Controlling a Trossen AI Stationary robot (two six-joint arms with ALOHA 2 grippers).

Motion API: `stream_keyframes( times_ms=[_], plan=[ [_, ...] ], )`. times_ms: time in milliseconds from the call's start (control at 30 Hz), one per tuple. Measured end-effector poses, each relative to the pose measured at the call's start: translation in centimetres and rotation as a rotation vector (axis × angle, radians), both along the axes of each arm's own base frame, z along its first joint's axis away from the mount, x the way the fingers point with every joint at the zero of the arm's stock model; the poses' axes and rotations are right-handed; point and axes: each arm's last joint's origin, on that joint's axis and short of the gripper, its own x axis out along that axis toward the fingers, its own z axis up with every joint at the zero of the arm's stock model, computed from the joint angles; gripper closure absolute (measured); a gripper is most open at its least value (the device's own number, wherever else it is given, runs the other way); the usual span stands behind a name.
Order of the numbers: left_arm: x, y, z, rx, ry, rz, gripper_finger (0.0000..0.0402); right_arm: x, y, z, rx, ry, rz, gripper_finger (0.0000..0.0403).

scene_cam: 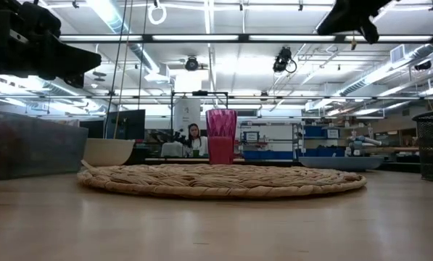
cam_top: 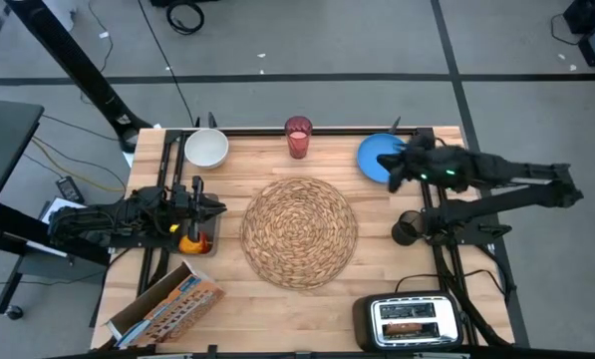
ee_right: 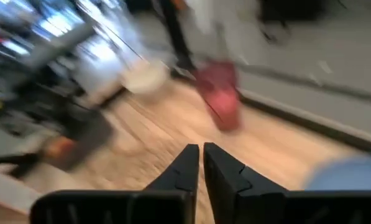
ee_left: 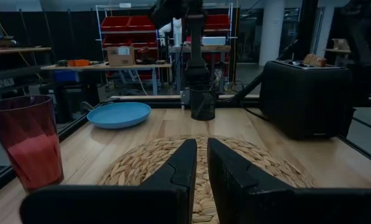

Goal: Arrange a breakfast setting
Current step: Put the plate on the woven placemat

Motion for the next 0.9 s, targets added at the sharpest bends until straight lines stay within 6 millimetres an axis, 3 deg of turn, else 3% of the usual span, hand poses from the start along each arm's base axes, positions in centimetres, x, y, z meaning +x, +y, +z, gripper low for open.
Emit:
stream_keyframes(
  times_ms=[167,367,533,733,900],
  plan=[
    [0.0,0.0,0.2,-0.049,-0.027,-0.004,0.0354,2.5,-1.9,-1.0,0.187,0.223,-0.097,0.0288],
    [-0.3,0.1,1.9,-0.448,-0.232,-0.021,0.0354,4.6,-5.8,-5.8,0.287,0.54,-0.211,0.0218],
    [-0.9,0.1,3.7,-0.601,-0.438,-0.109,0.0354,6.7,-9.0,-10.0,0.341,0.698,-0.238,0.0216],
    [-1.5,0.0,4.7,-0.61,-0.553,-0.152,0.0354,8.1,-12.0,-13.8,0.424,0.768,-0.199,0.0221],
    [-2.1,0.2,5.5,-0.596,-0.664,-0.094,0.0354,8.4,-13.3,-16.4,0.471,0.866,-0.173,0.0222]
  ],
)
